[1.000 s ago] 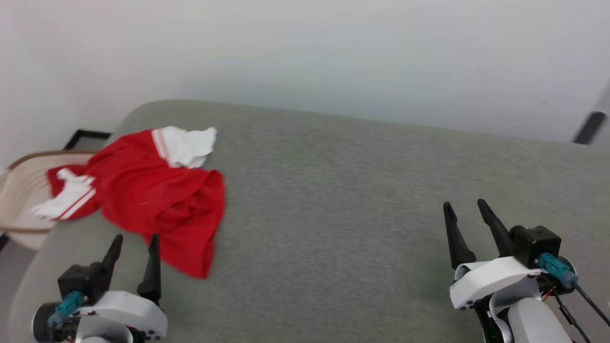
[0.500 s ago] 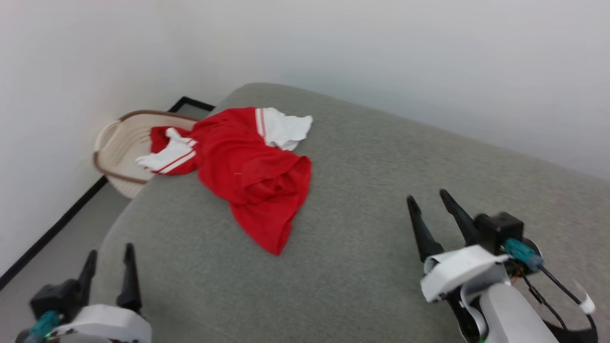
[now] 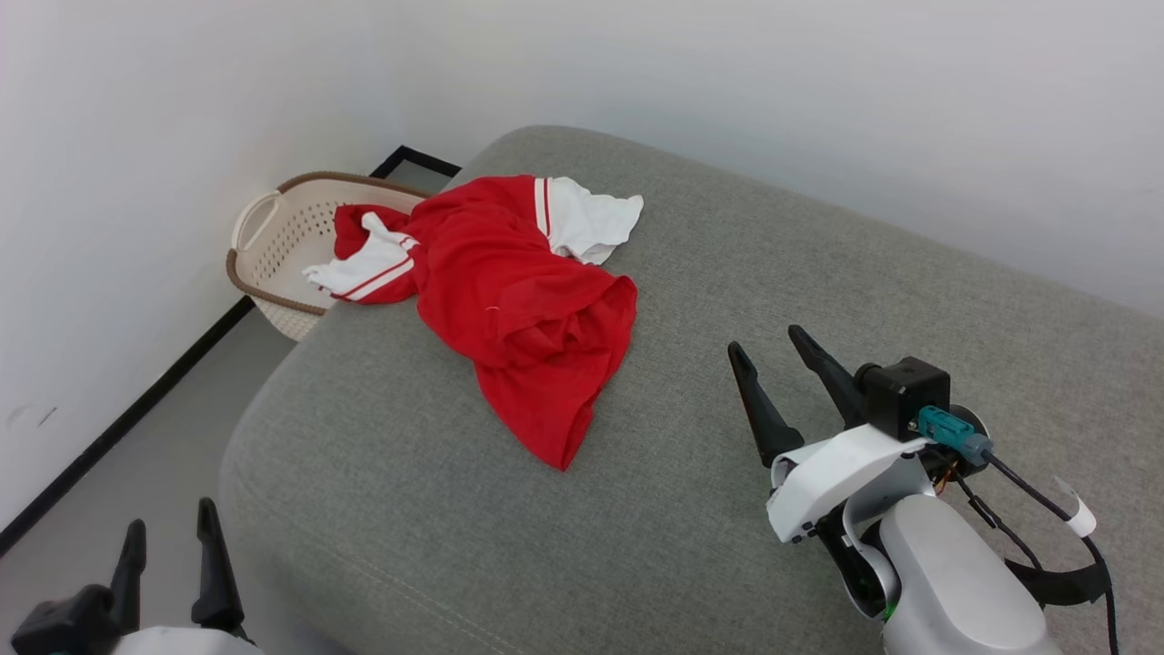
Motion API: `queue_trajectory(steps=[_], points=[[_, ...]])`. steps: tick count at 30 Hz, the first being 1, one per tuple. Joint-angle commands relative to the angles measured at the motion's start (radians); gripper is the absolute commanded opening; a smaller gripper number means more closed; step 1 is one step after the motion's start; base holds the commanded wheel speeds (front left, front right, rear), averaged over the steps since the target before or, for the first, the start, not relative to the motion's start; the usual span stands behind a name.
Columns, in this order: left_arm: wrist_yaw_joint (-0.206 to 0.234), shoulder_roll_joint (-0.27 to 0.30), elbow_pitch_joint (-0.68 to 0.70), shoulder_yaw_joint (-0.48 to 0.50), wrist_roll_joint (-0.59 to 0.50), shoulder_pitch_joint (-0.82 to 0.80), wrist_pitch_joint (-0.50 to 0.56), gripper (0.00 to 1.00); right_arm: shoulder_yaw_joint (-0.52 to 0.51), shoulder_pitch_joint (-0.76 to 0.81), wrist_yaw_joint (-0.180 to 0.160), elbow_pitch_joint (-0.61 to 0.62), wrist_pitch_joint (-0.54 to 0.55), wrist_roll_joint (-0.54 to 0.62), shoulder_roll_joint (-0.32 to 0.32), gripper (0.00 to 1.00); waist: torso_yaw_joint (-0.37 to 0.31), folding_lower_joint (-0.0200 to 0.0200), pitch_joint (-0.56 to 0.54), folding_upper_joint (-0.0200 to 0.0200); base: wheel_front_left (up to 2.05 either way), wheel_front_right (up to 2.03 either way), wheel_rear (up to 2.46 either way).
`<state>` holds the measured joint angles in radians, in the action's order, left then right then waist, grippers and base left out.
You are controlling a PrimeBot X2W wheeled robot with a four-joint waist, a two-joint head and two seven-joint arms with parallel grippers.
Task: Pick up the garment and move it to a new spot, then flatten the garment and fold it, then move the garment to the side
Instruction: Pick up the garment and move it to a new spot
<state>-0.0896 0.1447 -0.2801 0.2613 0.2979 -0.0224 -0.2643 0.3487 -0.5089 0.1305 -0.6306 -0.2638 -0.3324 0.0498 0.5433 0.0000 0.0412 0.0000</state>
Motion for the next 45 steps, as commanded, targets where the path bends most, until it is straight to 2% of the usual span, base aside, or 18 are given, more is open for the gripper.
queue_trajectory(steps=[1,7,15,20,28,32,37,42,45], points=[[-0.006,-0.002,0.003,0.005,-0.006,0.006,0.000,1.00,0.001,-0.007,0.000,-0.003,-0.001,-0.006,0.001,1.00,-0.001,0.0000,-0.002,0.0000,-0.01,-0.01,-0.01],[-0.019,0.004,-0.008,-0.014,-0.022,-0.020,0.000,1.00,-0.027,0.010,0.000,0.000,-0.001,0.011,0.001,1.00,-0.008,0.0000,-0.006,0.0000,0.00,0.00,0.00],[-0.041,0.065,-0.098,-0.175,-0.035,-0.179,0.030,1.00,-0.131,0.119,0.000,0.082,-0.001,0.071,0.001,1.00,-0.037,0.0000,-0.014,0.0000,0.00,0.00,0.00],[-0.040,0.135,-0.182,-0.227,0.037,-0.354,0.047,1.00,-0.098,0.111,0.000,0.135,-0.001,0.093,0.001,1.00,-0.165,0.0000,0.063,0.0000,0.00,0.00,0.00],[-0.041,0.306,-0.392,-0.342,0.175,-0.680,0.056,1.00,-0.062,0.023,0.000,0.189,-0.001,0.121,0.002,1.00,-0.340,0.0000,0.229,0.0000,0.00,0.00,0.00],[-0.041,0.388,-0.513,-0.423,0.253,-0.808,0.104,1.00,-0.039,-0.008,0.000,0.223,-0.001,0.117,0.002,1.00,-0.409,0.0000,0.289,0.0000,0.00,0.00,0.00],[-0.040,0.461,-0.633,-0.528,0.382,-0.901,0.266,1.00,-0.023,-0.021,0.000,0.266,-0.001,0.116,0.000,1.00,-0.463,0.0000,0.328,0.0000,0.00,0.00,0.00],[-0.040,0.502,-0.694,-0.605,0.552,-0.935,0.537,1.00,-0.007,-0.019,0.000,0.305,-0.001,0.127,0.000,1.00,-0.486,0.0000,0.349,0.0000,0.00,0.00,0.00],[-0.040,0.525,-0.738,-0.604,0.660,-0.938,0.697,1.00,0.007,-0.024,0.000,0.332,0.009,0.127,0.000,1.00,-0.500,0.0000,0.361,0.0000,0.00,0.00,0.00]])
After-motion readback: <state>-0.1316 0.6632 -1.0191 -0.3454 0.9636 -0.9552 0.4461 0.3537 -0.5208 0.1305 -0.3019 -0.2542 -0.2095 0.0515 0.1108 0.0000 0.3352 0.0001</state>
